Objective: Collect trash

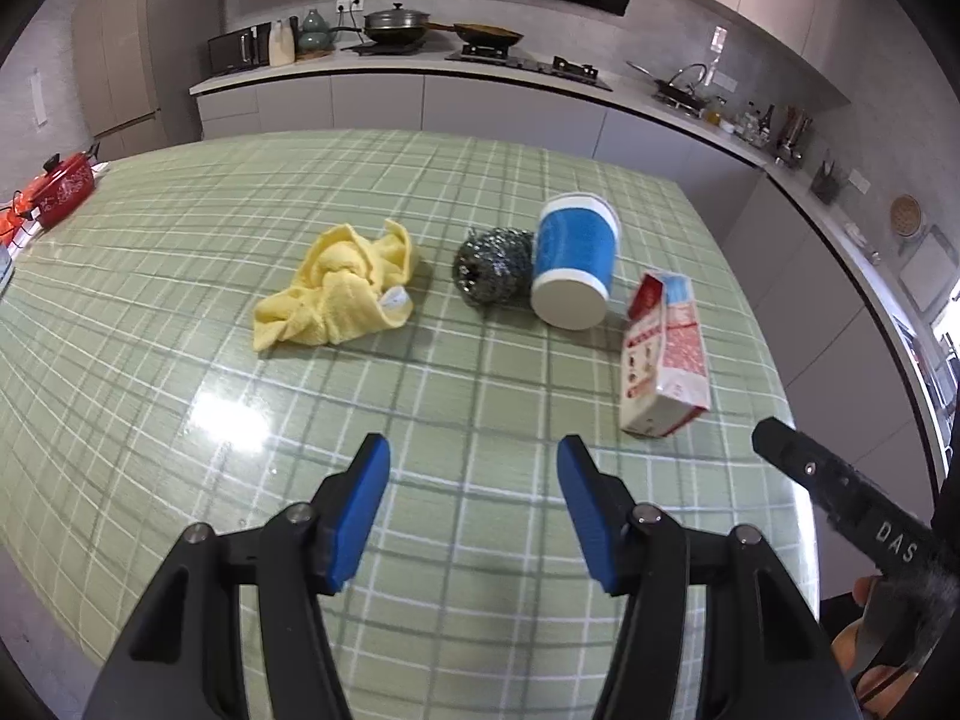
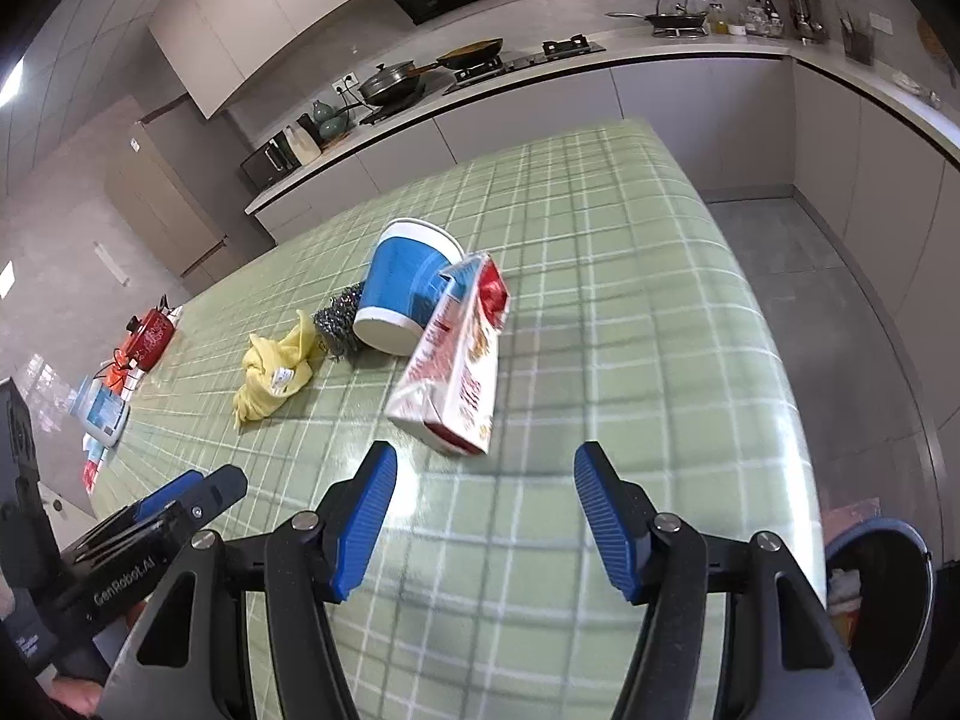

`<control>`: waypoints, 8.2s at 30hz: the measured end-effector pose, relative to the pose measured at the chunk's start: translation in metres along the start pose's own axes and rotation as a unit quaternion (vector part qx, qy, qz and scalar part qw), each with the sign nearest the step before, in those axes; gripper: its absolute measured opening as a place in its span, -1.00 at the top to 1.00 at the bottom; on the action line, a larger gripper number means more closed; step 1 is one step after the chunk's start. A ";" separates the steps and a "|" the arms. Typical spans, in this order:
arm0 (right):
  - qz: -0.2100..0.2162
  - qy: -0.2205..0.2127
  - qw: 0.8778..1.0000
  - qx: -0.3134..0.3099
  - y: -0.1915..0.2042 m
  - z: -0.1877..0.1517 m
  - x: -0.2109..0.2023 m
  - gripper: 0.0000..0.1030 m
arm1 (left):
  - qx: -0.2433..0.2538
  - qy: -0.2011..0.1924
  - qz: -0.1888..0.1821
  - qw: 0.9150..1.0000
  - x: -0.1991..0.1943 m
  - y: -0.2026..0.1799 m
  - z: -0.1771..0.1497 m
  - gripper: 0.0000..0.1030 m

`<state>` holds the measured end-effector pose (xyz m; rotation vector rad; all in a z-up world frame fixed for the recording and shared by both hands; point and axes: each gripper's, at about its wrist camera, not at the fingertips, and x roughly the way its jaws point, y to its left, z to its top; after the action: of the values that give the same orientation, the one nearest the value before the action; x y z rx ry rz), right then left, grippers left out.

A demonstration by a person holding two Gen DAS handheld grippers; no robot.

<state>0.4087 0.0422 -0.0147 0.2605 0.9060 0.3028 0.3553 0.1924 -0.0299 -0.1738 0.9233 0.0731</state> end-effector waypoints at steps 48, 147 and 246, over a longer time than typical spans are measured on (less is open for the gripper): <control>-0.147 -0.018 0.988 0.052 -0.035 0.049 0.056 0.37 | 0.097 0.004 -0.077 0.992 0.069 -0.050 0.072 -0.15; -0.029 0.010 0.998 0.054 -0.050 0.022 0.027 0.36 | 0.107 -0.022 -0.083 0.991 0.039 -0.072 0.023 -0.05; -0.111 -0.018 0.991 0.073 -0.240 -0.114 -0.208 -0.45 | 0.132 0.010 -0.097 0.986 -0.067 -0.234 -0.118 -0.44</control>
<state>0.2320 -0.2453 -0.0131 0.2972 0.9146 0.0262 0.2542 -0.0586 -0.0187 -0.0174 0.9226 -0.2314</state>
